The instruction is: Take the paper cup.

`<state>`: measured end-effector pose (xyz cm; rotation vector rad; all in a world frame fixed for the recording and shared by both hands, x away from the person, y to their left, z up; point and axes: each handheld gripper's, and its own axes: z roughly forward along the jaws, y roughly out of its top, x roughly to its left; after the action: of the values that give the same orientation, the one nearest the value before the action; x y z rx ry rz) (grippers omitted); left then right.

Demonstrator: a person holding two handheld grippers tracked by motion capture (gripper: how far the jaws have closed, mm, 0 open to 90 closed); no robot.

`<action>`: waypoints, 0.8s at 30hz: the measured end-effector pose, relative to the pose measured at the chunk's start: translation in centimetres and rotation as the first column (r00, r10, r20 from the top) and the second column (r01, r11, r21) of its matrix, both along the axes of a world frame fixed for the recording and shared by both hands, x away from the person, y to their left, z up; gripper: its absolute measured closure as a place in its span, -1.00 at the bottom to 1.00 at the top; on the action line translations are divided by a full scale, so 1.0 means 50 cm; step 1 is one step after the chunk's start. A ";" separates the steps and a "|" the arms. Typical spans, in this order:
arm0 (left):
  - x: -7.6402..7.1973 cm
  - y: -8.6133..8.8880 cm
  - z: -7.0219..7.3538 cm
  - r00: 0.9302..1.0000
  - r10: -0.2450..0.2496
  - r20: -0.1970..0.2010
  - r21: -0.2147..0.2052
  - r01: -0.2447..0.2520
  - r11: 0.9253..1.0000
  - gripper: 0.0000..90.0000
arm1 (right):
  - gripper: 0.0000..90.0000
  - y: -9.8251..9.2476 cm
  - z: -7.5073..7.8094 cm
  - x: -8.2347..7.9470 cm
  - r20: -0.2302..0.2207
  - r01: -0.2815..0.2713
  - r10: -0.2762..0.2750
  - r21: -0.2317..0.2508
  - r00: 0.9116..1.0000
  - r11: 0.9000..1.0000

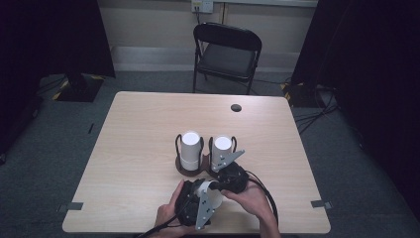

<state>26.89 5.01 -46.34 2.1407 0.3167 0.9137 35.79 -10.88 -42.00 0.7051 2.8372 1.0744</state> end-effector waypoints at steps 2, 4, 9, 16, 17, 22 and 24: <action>-0.001 -0.002 0.002 1.000 -0.004 0.003 -0.006 0.004 1.000 -0.59 | 0.98 0.000 0.000 0.002 -0.011 0.003 -0.003 0.000 1.000 1.000; -0.001 -0.005 0.003 1.000 -0.001 -0.001 -0.004 0.001 1.000 -0.59 | 0.98 0.003 -0.001 0.003 -0.015 0.003 -0.003 -0.002 1.000 1.000; -0.002 -0.011 0.002 1.000 0.004 0.012 -0.010 -0.003 1.000 -0.60 | 0.99 0.014 -0.003 0.004 -0.035 -0.004 0.003 -0.019 0.999 1.000; 0.001 -0.009 0.005 1.000 0.010 -0.003 -0.027 -0.010 1.000 -0.57 | 0.99 0.014 -0.006 0.006 -0.062 0.006 -0.006 -0.003 0.998 1.000; 0.001 -0.008 0.005 1.000 0.012 -0.006 -0.029 -0.013 0.999 -0.57 | 0.98 0.015 -0.006 0.006 -0.063 0.003 -0.004 -0.005 0.998 1.000; 0.002 -0.005 0.004 1.000 0.019 -0.014 -0.043 -0.019 0.999 -0.53 | 0.94 0.016 -0.007 0.006 -0.068 0.020 -0.020 -0.007 0.997 1.000; 0.005 -0.001 0.004 0.999 0.022 -0.023 -0.063 -0.024 0.998 -0.52 | 0.91 0.015 -0.006 0.005 -0.067 0.032 -0.032 -0.015 0.997 0.999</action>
<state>27.12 4.94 -46.16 2.0946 0.3769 0.8822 36.06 -10.14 -42.31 0.7978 2.8755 1.0451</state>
